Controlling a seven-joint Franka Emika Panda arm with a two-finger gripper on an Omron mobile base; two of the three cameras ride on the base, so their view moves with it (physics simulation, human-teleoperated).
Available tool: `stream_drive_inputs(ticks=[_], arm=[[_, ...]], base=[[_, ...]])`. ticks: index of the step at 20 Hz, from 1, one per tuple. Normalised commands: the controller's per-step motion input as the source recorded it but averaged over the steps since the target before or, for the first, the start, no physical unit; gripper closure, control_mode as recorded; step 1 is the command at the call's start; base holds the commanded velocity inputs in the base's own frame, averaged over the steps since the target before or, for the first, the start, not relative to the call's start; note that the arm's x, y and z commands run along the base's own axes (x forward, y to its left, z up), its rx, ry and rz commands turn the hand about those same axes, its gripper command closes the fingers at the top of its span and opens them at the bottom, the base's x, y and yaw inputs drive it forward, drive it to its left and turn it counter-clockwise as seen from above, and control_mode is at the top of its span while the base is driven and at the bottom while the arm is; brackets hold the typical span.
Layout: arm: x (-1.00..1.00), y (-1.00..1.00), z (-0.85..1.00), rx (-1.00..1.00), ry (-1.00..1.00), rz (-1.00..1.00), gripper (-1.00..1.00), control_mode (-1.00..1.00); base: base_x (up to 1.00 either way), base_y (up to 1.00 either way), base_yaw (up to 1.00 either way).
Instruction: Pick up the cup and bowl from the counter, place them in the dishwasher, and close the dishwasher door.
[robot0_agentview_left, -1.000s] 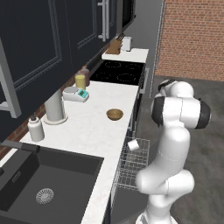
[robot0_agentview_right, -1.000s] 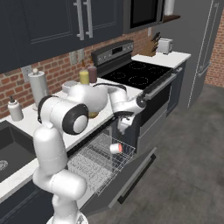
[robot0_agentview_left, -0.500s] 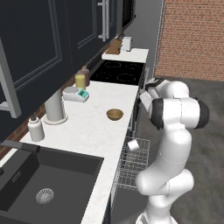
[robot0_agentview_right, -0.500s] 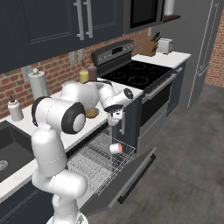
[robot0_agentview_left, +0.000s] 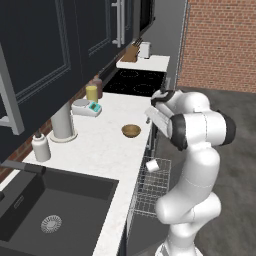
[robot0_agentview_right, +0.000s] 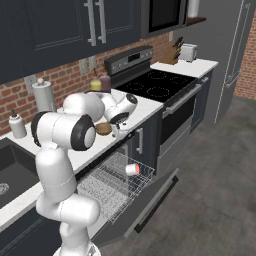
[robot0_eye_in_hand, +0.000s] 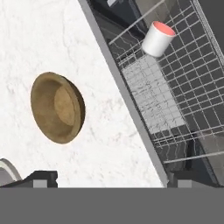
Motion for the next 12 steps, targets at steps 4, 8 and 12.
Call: stream_drive_inputs(ticks=[4, 8, 12], arm=[[0.0, 0.36, 0.0, -0.11, 0.0, 0.11, -1.0, -1.0], [0.13, 0.2, -0.08, -0.08, 0.0, 0.02, -1.0, -1.0], [0.19, 0.06, -0.14, -0.06, 0.0, 0.0, -1.0, -1.0]], base=[[0.0, 0.0, 0.0], [0.0, 0.0, 0.0], [0.0, 0.0, 0.0]])
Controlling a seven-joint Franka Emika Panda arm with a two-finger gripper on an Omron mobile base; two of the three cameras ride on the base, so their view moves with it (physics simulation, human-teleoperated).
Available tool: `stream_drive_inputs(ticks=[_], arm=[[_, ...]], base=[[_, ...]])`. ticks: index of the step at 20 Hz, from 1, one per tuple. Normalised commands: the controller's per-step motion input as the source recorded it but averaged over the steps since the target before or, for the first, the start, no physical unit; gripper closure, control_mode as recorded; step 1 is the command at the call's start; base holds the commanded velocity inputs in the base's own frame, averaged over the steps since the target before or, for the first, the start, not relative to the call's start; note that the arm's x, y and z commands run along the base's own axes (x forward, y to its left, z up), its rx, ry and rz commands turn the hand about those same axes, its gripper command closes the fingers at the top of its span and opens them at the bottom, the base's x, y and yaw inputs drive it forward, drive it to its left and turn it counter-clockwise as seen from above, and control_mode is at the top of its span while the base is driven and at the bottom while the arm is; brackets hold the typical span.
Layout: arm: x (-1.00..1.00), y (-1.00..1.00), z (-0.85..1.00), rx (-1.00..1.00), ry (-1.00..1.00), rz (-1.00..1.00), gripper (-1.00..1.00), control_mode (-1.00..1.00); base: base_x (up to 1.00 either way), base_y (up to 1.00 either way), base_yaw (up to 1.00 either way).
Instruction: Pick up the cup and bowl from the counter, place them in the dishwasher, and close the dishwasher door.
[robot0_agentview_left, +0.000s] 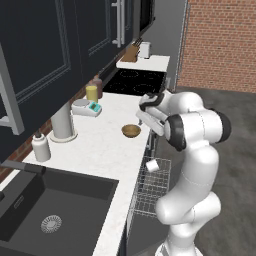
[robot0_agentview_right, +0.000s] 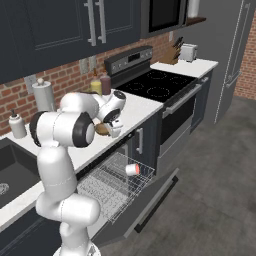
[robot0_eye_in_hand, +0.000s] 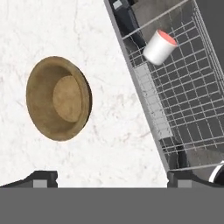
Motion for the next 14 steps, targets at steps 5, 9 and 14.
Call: stream_drive_inputs(ticks=[5, 9, 14], arm=[[0.22, 0.0, -0.2, -0.06, 0.0, 0.0, -1.0, -1.0], [0.17, 0.0, -0.25, -0.05, 0.0, 0.0, -1.0, -1.0], [0.15, 0.01, -0.18, -0.03, 0.0, 0.0, -1.0, -1.0]], base=[[0.0, 0.0, 0.0], [0.0, 0.0, 0.0], [0.0, 0.0, 0.0]])
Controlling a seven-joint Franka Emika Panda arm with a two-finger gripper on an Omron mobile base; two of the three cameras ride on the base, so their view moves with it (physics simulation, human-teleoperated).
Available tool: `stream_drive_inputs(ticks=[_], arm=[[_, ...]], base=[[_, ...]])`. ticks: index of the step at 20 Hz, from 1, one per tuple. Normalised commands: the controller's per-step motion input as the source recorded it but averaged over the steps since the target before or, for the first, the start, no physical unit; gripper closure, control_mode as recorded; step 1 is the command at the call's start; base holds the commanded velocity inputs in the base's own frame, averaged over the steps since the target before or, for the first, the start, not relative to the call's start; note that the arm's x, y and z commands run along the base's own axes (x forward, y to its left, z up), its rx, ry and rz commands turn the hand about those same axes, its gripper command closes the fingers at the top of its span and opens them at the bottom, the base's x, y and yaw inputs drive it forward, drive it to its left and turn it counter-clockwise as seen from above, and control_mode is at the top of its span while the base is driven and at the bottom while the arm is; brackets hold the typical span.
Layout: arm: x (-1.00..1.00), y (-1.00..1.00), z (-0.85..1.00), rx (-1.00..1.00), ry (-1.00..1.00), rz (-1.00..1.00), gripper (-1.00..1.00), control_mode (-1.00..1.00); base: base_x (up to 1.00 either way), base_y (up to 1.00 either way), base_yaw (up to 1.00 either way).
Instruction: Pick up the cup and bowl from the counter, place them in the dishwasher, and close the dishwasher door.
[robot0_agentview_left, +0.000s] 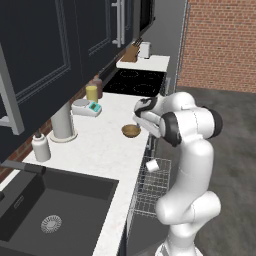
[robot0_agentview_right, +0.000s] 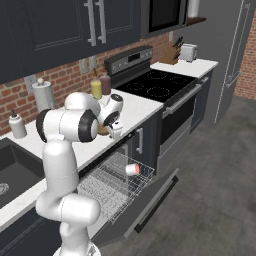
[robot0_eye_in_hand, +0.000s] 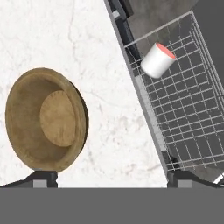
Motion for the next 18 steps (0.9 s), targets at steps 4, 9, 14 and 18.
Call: stream_drive_inputs(ticks=[4, 9, 14, 18], arm=[[0.22, 0.06, -0.17, -0.02, 0.0, 0.0, -1.0, -1.0], [0.24, 0.15, -0.18, -0.02, 0.0, 0.0, -1.0, -1.0], [0.23, 0.18, -0.18, -0.02, 0.0, 0.0, -1.0, -1.0], [0.13, 0.09, -0.19, -0.02, 0.0, 0.0, -1.0, -1.0]], base=[[0.0, 0.0, 0.0], [0.0, 0.0, 0.0], [0.0, 0.0, 0.0], [0.0, 0.0, 0.0]])
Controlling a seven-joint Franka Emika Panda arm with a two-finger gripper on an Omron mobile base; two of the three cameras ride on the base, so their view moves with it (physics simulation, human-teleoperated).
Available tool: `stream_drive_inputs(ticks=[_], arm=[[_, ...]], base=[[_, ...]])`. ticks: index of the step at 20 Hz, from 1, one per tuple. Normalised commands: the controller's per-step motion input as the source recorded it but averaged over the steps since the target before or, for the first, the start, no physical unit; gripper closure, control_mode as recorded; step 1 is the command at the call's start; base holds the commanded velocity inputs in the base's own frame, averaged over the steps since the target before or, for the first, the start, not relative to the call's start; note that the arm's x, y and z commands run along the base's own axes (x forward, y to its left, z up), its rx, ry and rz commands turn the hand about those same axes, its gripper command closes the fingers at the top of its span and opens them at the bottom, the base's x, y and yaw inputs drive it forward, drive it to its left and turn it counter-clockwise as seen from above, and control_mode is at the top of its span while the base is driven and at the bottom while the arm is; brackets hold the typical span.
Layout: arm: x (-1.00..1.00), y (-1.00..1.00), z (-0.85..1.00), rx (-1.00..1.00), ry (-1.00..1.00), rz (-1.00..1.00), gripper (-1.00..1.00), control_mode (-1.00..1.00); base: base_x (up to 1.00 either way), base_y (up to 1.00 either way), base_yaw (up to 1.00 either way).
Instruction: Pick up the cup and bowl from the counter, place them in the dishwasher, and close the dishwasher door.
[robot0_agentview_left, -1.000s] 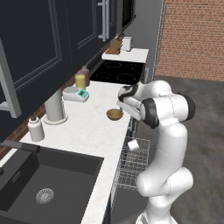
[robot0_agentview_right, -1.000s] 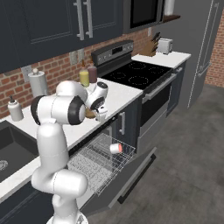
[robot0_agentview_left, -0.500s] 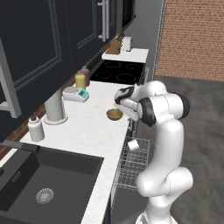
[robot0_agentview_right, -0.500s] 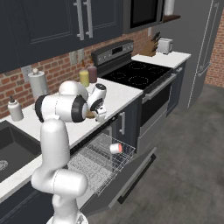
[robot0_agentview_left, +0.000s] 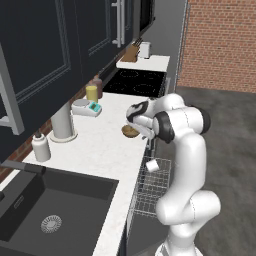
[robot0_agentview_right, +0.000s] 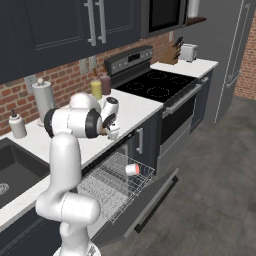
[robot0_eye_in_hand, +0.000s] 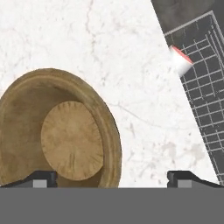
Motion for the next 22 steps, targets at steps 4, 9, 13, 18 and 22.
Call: stream_drive_inputs(ticks=[4, 9, 13, 18, 22], arm=[[0.02, 0.04, -0.19, -0.03, 0.0, 0.0, -1.0, -1.0], [0.0, 0.03, -0.18, -0.03, 0.0, 0.0, 1.0, -1.0], [0.0, 0.0, -0.18, -0.01, 0.0, 0.0, 1.0, -1.0], [0.0, 0.0, -0.14, 0.0, 0.0, 0.0, 1.0, -1.0], [-0.07, 0.0, -0.04, 0.0, 0.0, 0.0, 1.0, -1.0]], base=[[0.0, 0.0, 0.0], [0.0, 0.0, 0.0], [0.0, 0.0, 0.0], [0.0, 0.0, 0.0], [0.0, 0.0, 0.0]])
